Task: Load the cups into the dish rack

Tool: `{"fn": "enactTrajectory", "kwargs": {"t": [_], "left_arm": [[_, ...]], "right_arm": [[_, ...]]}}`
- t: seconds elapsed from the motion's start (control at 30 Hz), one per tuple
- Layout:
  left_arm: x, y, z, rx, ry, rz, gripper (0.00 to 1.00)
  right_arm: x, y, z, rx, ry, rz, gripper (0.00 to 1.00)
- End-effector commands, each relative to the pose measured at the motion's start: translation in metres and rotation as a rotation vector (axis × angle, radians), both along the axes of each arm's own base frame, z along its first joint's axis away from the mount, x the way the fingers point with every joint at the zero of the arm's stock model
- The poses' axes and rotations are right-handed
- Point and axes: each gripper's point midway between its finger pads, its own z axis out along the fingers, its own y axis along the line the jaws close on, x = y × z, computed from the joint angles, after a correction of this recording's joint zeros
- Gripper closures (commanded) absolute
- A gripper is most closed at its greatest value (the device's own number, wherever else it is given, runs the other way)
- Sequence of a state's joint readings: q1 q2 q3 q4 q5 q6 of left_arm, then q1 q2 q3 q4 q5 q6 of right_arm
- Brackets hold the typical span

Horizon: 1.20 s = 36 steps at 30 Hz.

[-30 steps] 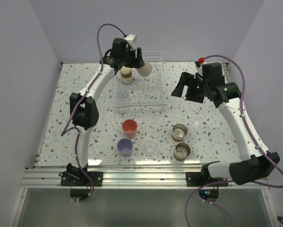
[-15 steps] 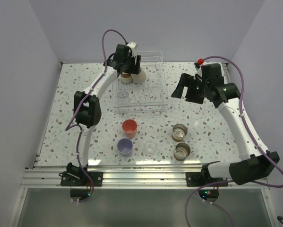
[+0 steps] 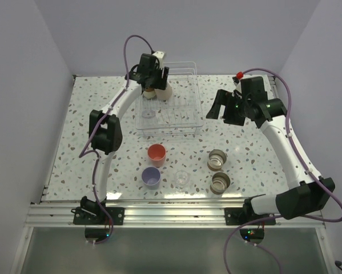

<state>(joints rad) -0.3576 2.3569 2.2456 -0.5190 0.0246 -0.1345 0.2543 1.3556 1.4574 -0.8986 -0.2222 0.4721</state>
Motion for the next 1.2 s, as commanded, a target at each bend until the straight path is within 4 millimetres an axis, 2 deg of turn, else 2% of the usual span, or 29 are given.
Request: {"fn": "enactTrajectory", "kwargs": {"t": [0.0, 0.17, 0.3, 0.7, 0.8, 0.9, 0.93, 1.03, 1.1, 1.17], "left_arm": [[0.001, 0.007, 0.007, 0.034, -0.023, -0.001, 0.79], [-0.010, 0.012, 0.007, 0.058, -0.003, -0.011, 0.81], [-0.017, 0.030, 0.003, 0.124, 0.006, 0.042, 0.83], [-0.024, 0.052, 0.010, 0.190, 0.007, 0.112, 0.84], [-0.021, 0.057, 0.009, 0.201, 0.007, 0.134, 0.78], [-0.019, 0.068, 0.009, 0.228, 0.002, 0.182, 0.64], [-0.018, 0.070, 0.009, 0.230, 0.005, 0.190, 0.49], [-0.014, 0.080, 0.010, 0.238, 0.001, 0.230, 0.29], [-0.013, 0.082, 0.013, 0.230, -0.005, 0.235, 0.18], [-0.012, 0.082, 0.014, 0.227, -0.005, 0.233, 0.13]], "right_arm": [[0.003, 0.000, -0.001, -0.009, -0.010, 0.011, 0.14], [0.003, 0.000, -0.001, -0.013, -0.008, 0.011, 0.14], [0.003, -0.001, -0.002, -0.017, -0.005, 0.012, 0.14], [-0.001, 0.000, -0.001, -0.012, -0.006, 0.026, 0.14], [-0.002, 0.000, 0.000, -0.008, -0.008, 0.028, 0.14], [-0.003, 0.000, 0.000, -0.009, -0.010, 0.028, 0.14], [-0.003, 0.000, 0.000, -0.009, -0.010, 0.027, 0.14], [-0.004, 0.000, -0.001, -0.009, -0.008, 0.028, 0.14], [-0.005, -0.001, -0.002, -0.010, -0.007, 0.027, 0.14], [-0.005, -0.001, -0.002, -0.011, -0.007, 0.027, 0.14]]}}
